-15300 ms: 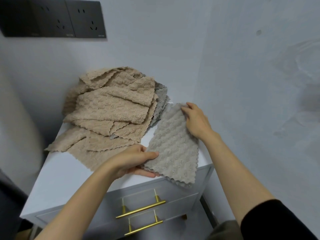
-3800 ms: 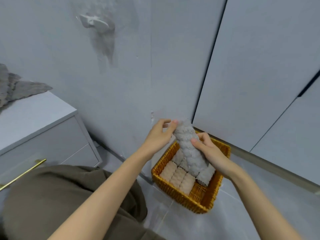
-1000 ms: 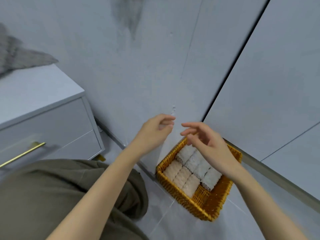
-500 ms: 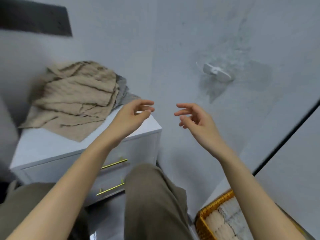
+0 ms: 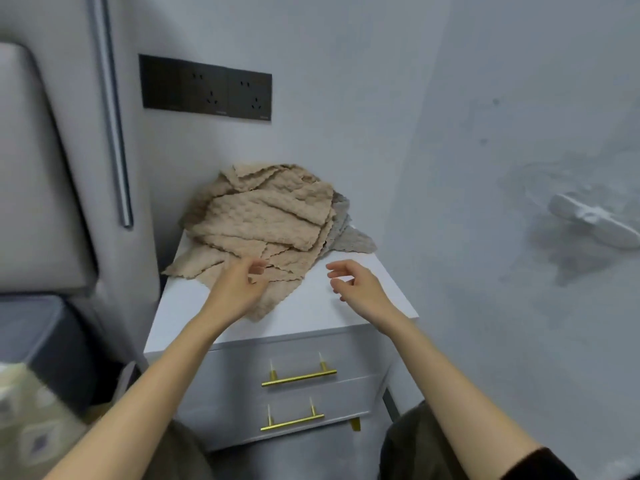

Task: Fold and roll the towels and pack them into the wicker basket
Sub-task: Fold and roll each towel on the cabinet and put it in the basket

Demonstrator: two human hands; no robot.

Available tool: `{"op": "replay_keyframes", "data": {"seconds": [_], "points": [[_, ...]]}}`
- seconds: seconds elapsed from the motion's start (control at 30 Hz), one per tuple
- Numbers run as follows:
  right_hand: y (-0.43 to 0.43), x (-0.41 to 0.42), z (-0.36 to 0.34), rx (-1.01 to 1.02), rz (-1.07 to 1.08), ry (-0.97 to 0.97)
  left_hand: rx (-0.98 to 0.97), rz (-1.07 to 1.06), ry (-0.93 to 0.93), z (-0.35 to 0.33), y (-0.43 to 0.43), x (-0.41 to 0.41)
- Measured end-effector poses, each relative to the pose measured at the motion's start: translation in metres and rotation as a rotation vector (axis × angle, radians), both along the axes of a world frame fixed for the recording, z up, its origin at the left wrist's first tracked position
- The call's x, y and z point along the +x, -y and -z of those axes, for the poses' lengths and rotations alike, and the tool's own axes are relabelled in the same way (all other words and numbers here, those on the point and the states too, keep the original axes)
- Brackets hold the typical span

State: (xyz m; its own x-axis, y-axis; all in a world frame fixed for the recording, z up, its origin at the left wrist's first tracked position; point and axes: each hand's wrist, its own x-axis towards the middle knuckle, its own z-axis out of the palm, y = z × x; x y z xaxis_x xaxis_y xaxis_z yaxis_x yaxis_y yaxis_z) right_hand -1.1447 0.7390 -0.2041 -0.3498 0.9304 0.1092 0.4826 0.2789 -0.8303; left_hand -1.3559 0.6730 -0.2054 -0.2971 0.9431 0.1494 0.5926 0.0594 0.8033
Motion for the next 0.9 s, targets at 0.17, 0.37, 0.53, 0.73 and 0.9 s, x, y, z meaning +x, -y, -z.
{"op": "replay_keyframes", "data": {"seconds": [0.17, 0.37, 0.53, 0.73, 0.9], "points": [[-0.013, -0.032, 0.03, -0.008, -0.093, 0.125, -0.183, 0.015, -0.316, 0.035, -0.02, -0.013], [-0.03, -0.052, 0.051, 0.082, -0.108, 0.146, -0.185, -0.011, -0.536, 0.041, -0.033, -0.016], [-0.037, -0.059, 0.05, 0.037, -0.091, 0.078, -0.141, 0.072, -0.426, 0.039, -0.036, -0.018], [-0.042, -0.058, 0.044, -0.218, -0.011, -0.113, -0.124, 0.256, -0.091, 0.025, -0.025, -0.015], [-0.043, -0.053, 0.048, -0.263, 0.021, -0.168, -0.225, 0.378, 0.022, 0.023, -0.014, -0.007]]}}
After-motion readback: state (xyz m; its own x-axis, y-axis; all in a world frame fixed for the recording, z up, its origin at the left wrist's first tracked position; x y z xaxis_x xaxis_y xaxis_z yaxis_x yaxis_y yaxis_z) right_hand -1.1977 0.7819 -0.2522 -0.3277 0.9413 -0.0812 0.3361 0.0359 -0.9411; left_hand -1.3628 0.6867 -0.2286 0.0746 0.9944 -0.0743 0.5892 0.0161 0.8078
